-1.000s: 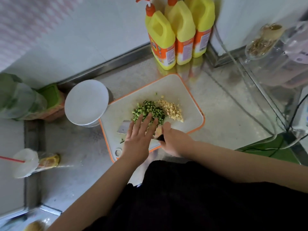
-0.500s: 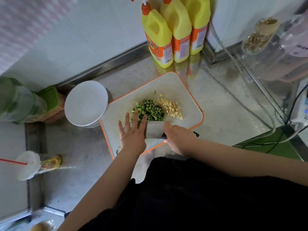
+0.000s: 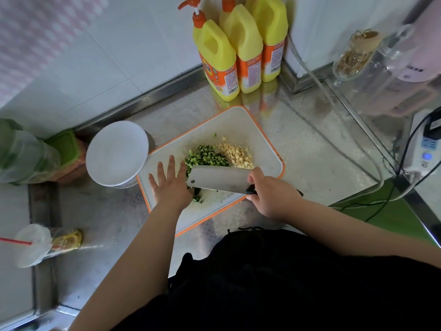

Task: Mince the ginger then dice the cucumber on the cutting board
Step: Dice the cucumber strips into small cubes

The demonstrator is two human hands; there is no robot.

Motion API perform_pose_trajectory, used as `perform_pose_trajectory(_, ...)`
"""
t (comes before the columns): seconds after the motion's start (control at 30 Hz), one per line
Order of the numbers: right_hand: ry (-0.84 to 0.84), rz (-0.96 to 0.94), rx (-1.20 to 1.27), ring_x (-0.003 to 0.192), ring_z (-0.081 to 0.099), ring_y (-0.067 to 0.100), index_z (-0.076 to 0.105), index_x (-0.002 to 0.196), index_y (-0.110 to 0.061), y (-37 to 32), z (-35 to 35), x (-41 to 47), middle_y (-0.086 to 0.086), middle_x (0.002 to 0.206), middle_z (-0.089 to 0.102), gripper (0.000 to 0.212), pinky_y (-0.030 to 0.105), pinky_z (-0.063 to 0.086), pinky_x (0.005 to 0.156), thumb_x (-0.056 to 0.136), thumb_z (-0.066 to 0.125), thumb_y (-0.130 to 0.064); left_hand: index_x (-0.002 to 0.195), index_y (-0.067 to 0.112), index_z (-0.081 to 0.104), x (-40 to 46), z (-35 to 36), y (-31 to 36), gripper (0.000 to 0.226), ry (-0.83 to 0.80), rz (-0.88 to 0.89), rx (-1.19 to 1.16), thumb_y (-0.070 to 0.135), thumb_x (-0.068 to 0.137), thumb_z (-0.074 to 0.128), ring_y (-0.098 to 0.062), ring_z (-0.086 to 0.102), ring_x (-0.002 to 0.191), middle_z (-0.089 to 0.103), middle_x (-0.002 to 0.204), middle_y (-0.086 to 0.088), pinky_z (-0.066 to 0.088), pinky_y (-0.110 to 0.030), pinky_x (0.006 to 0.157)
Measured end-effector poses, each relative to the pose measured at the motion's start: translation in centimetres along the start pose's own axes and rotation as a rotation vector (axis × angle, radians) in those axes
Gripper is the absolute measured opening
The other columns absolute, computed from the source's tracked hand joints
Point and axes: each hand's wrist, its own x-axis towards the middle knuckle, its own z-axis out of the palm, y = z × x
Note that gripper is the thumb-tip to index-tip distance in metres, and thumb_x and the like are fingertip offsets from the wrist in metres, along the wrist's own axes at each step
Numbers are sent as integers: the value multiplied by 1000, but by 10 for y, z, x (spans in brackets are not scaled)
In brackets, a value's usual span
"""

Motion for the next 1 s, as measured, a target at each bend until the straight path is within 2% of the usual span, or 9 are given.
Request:
perform_pose_trajectory(0.1, 40, 89, 178, 83, 62, 28, 38, 124, -16, 2, -3, 1, 4, 92, 62, 38, 31, 38, 63, 96, 51, -38, 156, 20, 3, -2, -5, 6, 78, 58, -32, -112, 42, 97, 48, -30, -13, 149, -15, 162, -2, -4, -52, 118)
perform_pose_trajectory(0.17, 72, 187, 384, 77, 58, 21, 42, 121, -22, 4, -4, 5, -6, 82, 58, 34, 29, 39, 67, 96, 49, -43, 153, 15, 23, -6, -6, 16, 61, 211, -36, -228, 38, 100, 42, -27, 4, 150, 10, 163, -5, 1, -46, 120)
perform_pose_trajectory(0.23, 103, 272, 496, 73, 56, 18, 45, 117, -26, 7, -4, 11, -10, 73, 54, 31, 29, 38, 68, 96, 46, -47, 135, 12, 54, -11, -4, 29, 42, 451, 67, -368, 31, 101, 41, -30, 38, 136, 48, 144, -7, 20, -47, 117)
perform_pose_trajectory(0.3, 109, 310, 516, 69, 56, 18, 47, 116, -25, 10, -2, 17, -9, 67, 52, 30, 30, 39, 65, 96, 43, -48, 116, 9, 67, -16, 2, 44, 35, 638, 234, -400, 26, 97, 43, -31, 57, 111, 65, 118, -8, 37, -46, 106)
perform_pose_trajectory(0.5, 108, 358, 593, 57, 50, 6, 49, 108, -25, 18, 11, 21, -7, 62, 51, 22, 20, 30, 51, 98, 43, -43, 116, 11, 57, -4, 18, 87, 45, 537, 435, -268, 38, 80, 64, -30, 47, 118, 55, 119, -7, 35, -46, 109)
perform_pose_trajectory(0.57, 104, 364, 626, 57, 52, 10, 49, 105, -26, 21, 14, 22, -5, 61, 52, 19, 22, 36, 54, 98, 44, -43, 112, 11, 57, 6, 24, 94, 46, 530, 460, -195, 37, 75, 69, -31, 44, 120, 55, 118, -9, 30, -48, 113)
perform_pose_trajectory(0.63, 109, 373, 663, 58, 56, 14, 49, 103, -27, 24, 17, 22, -3, 61, 54, 19, 27, 43, 58, 97, 45, -44, 108, 11, 58, 17, 30, 97, 42, 539, 517, -131, 33, 75, 70, -30, 45, 119, 56, 117, -10, 29, -48, 115)
perform_pose_trajectory(0.9, 123, 401, 626, 67, 60, 19, 50, 105, -27, 29, 17, 21, 1, 67, 61, 18, 31, 40, 62, 97, 45, -42, 102, 7, 59, 49, 47, 79, 31, 632, 564, -97, 35, 90, 53, -32, 50, 109, 58, 111, -11, 27, -44, 114)
perform_pose_trajectory(1.0, 128, 399, 635, 67, 61, 18, 50, 105, -28, 27, 18, 21, 4, 70, 64, 17, 32, 44, 64, 97, 45, -42, 105, 7, 57, 51, 43, 80, 33, 634, 571, -118, 35, 88, 57, -31, 51, 110, 58, 112, -11, 29, -44, 114)
